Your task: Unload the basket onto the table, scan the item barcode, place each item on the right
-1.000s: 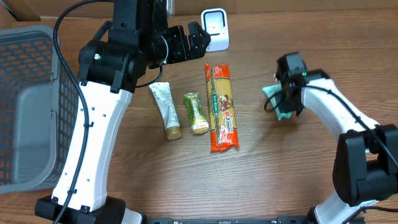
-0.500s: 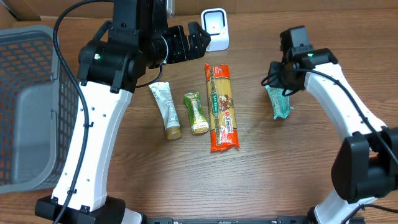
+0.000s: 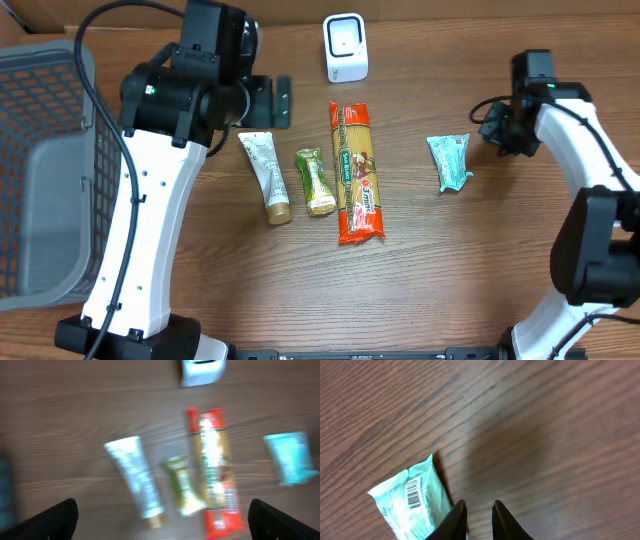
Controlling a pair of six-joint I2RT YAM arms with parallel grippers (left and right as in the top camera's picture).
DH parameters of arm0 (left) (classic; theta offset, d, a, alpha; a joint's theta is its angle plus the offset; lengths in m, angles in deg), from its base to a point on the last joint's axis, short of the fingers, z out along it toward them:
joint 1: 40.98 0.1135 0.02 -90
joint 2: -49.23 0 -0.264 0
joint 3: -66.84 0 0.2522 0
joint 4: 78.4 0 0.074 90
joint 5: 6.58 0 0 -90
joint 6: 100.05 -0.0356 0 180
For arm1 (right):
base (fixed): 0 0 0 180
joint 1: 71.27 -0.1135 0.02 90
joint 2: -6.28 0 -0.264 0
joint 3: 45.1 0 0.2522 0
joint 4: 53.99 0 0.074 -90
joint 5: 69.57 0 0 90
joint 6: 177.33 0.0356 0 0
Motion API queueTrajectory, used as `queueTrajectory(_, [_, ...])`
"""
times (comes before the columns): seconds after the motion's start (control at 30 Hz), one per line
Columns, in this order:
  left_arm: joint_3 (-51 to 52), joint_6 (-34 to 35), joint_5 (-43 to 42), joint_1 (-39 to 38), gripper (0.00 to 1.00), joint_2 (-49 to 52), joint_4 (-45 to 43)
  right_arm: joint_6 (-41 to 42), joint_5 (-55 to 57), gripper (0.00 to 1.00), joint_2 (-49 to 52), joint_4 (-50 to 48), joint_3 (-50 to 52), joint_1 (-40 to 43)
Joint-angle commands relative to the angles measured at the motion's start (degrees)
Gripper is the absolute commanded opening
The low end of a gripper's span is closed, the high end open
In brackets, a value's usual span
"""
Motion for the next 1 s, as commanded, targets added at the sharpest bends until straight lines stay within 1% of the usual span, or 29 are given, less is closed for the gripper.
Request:
queueTrajectory(0.0, [-0.2,-5.3,10.9,0.4,0.99,0.2,1.7,-6.8,-7.1,0.19,3.3,-1.2,0.3,0.1])
queueTrajectory(0.07, [-0.2,-5.3,12.7,0.5,0.99,0.2,2.3,-7.3,-7.3,0.19,5.0,-1.8,0.3,-0.4])
queueTrajectory(0.17, [-0.2,-5.3,13.3,1.0,0.99,0.2,2.1,-9.3,-7.9,0.19,7.1,-2.1,0.3,-1.6])
queueTrajectory(0.3, [-0.2,-5.3,13.1,1.0,1.0,0.2,1.2,-13.9,-10.0,0.18,8.5,-2.5,0.3,-3.8])
queueTrajectory(0.47, [-0.2,-5.3,13.0,1.0,1.0,0.2,0.8,-27.9,-19.7,0.2,8.5,-4.7,0.3,-7.5])
queueTrajectory(0.53, [-0.2,-5.3,13.0,1.0,0.99,0.2,0.8,-35.4,-23.2,0.22,8.5,-3.1,0.2,-9.2])
queueTrajectory(0.57, [-0.2,-5.3,13.0,1.0,1.0,0.2,0.8,-38.2,-24.1,0.22,8.5,-1.2,-0.3,-10.0])
queueTrajectory(0.6, [-0.2,-5.3,13.0,1.0,1.0,0.2,0.8,-39.0,-24.1,0.22,8.4,0.7,-1.0,-10.5])
queueTrajectory(0.73, [-0.2,-5.3,13.0,1.0,1.0,0.2,0.8,-38.2,-23.9,0.24,7.2,7.8,-5.8,-10.8])
queueTrajectory(0.87, [-0.2,-5.3,13.0,1.0,1.0,0.2,0.8,-33.4,-22.5,0.33,3.8,12.8,-11.4,-8.7])
queueTrajectory(0.9, [-0.2,-5.3,13.0,1.0,1.0,0.2,0.8,-31.7,-22.0,0.37,2.8,14.4,-12.7,-7.7])
queueTrajectory(0.97, [-0.2,-5.3,13.0,1.0,1.0,0.2,0.8,-31.1,-22.0,0.52,1.4,16.7,-13.3,-6.0])
